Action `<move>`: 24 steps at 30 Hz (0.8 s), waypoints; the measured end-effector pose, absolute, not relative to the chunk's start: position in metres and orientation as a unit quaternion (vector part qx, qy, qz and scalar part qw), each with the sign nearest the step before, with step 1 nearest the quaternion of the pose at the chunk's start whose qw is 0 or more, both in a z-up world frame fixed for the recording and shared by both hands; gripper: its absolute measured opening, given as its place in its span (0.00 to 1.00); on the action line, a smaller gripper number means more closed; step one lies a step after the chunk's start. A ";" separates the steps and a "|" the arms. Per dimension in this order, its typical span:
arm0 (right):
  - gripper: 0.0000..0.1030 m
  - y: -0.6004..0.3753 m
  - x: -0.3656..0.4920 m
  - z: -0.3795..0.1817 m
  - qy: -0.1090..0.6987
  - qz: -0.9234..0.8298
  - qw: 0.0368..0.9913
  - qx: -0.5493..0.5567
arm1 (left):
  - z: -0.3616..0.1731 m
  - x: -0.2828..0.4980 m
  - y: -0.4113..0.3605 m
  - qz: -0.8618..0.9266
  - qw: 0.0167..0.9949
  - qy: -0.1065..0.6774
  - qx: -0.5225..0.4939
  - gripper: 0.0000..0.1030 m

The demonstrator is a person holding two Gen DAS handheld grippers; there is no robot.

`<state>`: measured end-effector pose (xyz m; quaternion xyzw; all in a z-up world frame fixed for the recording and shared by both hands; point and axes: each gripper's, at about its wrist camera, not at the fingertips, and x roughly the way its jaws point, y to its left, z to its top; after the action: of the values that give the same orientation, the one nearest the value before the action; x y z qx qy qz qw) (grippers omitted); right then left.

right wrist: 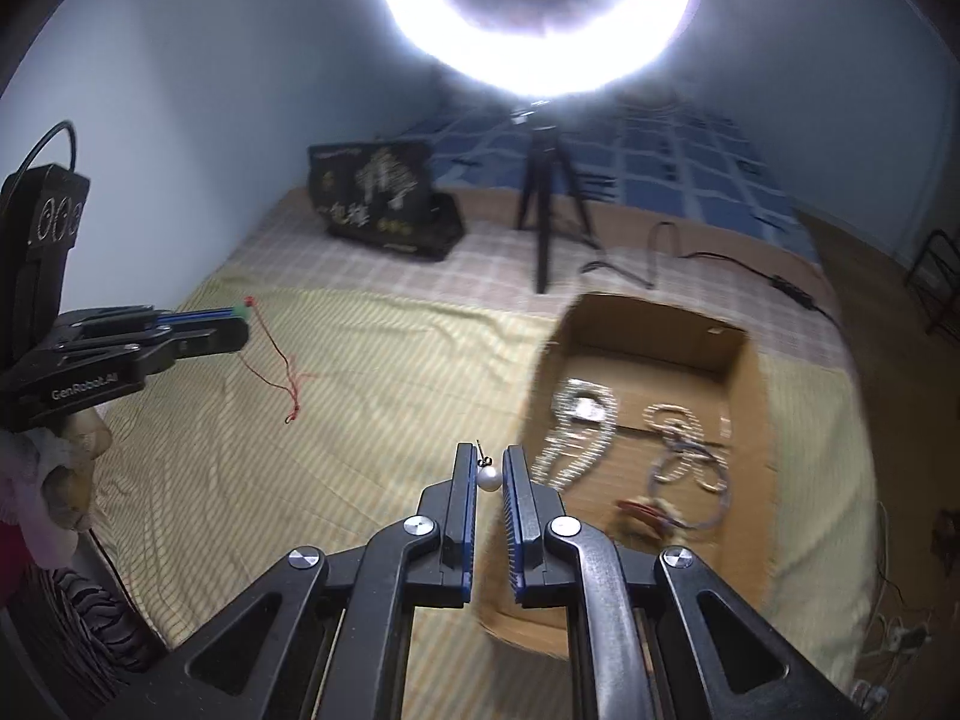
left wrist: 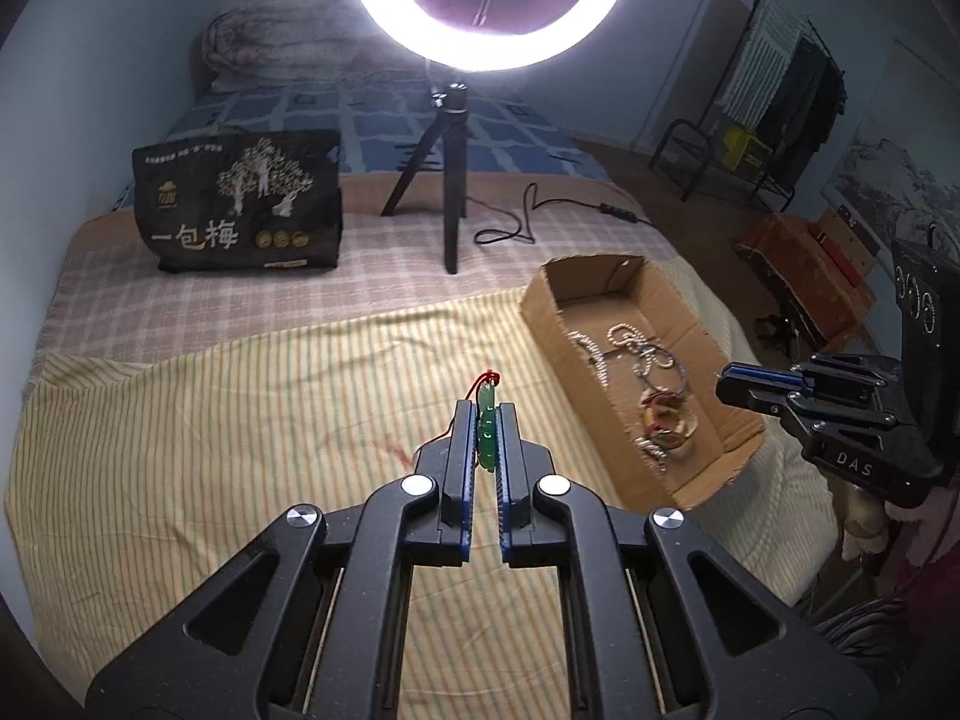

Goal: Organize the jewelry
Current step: 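Carry the jade pendant and pearl earring into the box with both grippers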

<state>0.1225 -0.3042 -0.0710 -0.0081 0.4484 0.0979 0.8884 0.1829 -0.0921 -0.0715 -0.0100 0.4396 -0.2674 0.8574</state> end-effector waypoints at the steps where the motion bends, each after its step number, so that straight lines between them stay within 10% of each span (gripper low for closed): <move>1: 0.06 -0.312 0.118 -0.069 0.446 0.091 0.891 -0.002 | -0.069 0.182 -0.096 -0.270 0.858 0.437 -0.010 0.04; 24: 0.06 -0.415 0.120 -0.067 0.426 0.031 0.903 0.052 | -0.047 0.186 -0.203 -0.330 0.851 0.408 0.009 0.04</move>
<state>0.1199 -0.4154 -0.0665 0.0521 0.4263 0.0311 0.9026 0.1865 -0.2029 -0.0466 0.0092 0.4081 -0.3302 0.8511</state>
